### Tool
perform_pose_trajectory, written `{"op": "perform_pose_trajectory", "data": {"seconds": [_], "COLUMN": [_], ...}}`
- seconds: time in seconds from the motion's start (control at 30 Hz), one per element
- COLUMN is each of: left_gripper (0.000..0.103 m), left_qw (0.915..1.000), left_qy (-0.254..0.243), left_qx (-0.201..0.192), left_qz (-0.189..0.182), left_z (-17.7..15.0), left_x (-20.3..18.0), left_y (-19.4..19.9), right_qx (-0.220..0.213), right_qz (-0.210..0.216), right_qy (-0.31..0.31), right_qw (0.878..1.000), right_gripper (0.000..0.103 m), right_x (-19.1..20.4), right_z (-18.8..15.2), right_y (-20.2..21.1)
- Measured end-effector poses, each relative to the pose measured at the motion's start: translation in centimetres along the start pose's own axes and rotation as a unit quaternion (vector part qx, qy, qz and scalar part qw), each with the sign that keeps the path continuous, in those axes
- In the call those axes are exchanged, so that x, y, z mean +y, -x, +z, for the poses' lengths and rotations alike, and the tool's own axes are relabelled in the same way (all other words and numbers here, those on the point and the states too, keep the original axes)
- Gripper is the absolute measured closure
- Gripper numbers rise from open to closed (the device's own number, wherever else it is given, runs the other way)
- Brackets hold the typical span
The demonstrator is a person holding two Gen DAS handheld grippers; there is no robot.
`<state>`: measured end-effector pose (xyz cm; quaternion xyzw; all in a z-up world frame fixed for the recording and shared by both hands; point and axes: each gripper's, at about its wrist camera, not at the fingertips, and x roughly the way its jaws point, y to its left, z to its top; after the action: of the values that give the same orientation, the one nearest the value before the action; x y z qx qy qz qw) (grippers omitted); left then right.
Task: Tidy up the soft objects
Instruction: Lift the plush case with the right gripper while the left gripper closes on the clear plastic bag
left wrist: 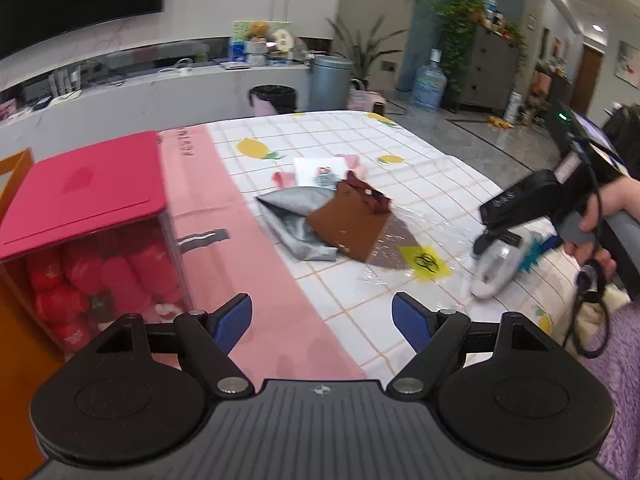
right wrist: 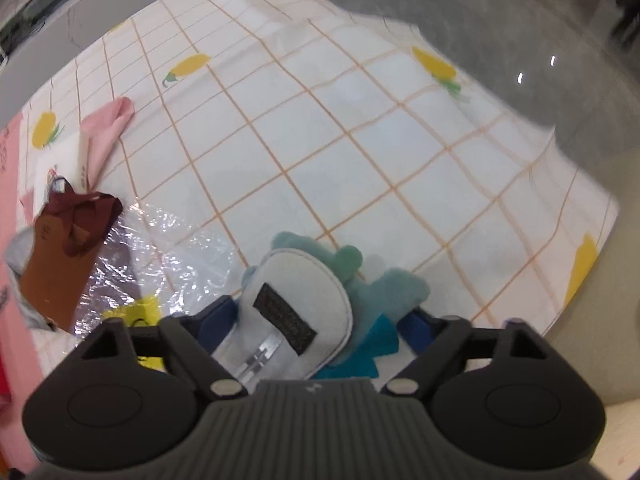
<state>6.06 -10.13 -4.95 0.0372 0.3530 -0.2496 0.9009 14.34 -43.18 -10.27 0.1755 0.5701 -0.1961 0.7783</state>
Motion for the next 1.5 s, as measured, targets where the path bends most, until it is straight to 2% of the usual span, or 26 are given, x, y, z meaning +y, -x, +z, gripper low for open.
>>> {"op": "perform_pose_trajectory", "data": {"seconds": [0.1,0.13,0.23,0.43,0.53,0.67,0.83,0.93,1.07,1.2,1.3,1.43,1.5], "left_gripper": [0.009,0.009,0.009,0.009,0.009,0.009,0.008,0.007,0.0,0.0,0.0,0.0,0.004], "left_qw": [0.9991,0.9983,0.9963,0.9889,0.9852,0.9851,0.9851,0.9854,0.9848,0.9825,0.9833,0.9817,0.9806], "left_qy": [-0.027,-0.034,-0.061,-0.105,-0.122,-0.131,-0.141,-0.135,-0.134,-0.158,-0.155,-0.158,-0.162], "left_qx": [-0.001,-0.003,-0.012,-0.015,0.004,0.005,0.024,0.024,0.02,0.009,0.01,0.017,0.009], "left_qz": [-0.033,-0.048,-0.058,-0.104,-0.12,-0.111,-0.095,-0.101,-0.11,-0.098,-0.095,-0.104,-0.11], "left_z": [-0.2,-0.3,-0.3,-0.1,0.2,0.4,0.4,0.6,0.7,0.2,0.3,0.4,0.0], "left_x": [-1.3,-1.8,-3.7,-6.2,-6.7,-6.9,-6.5,-5.9,-5.7,-6.7,-7.0,-6.8,-6.9], "left_y": [-0.3,-0.6,-1.8,-5.2,-7.3,-9.2,-10.7,-11.3,-11.8,-12.3,-12.4,-12.0,-11.5], "right_qx": [-0.015,-0.021,-0.04,-0.074,-0.071,-0.095,-0.099,-0.104,-0.131,-0.128,-0.124,-0.121,-0.121], "right_qz": [-0.005,-0.007,-0.011,0.013,0.039,0.03,0.054,0.057,0.069,0.074,0.078,0.08,0.08], "right_qy": [0.021,0.03,0.049,0.017,0.006,0.003,0.015,0.022,0.03,0.028,0.023,0.024,0.026], "right_qw": [1.0,0.999,0.998,0.997,0.997,0.995,0.994,0.993,0.989,0.989,0.989,0.989,0.989], "right_gripper": [0.032,0.033,0.034,0.034,0.034,0.034,0.034,0.034,0.034,0.034,0.034,0.034,0.034], "right_x": [0.4,0.5,0.3,-1.7,-2.3,-2.6,-2.3,-2.0,-2.0,-2.3,-2.4,-2.4,-2.3], "right_z": [-0.3,-0.4,-0.9,-0.7,-0.5,-0.7,-0.7,-0.7,-0.9,-0.9,-0.8,-0.8,-0.9], "right_y": [0.5,0.7,1.9,3.5,3.2,3.7,3.6,3.5,4.5,4.4,4.2,4.1,4.1]}}
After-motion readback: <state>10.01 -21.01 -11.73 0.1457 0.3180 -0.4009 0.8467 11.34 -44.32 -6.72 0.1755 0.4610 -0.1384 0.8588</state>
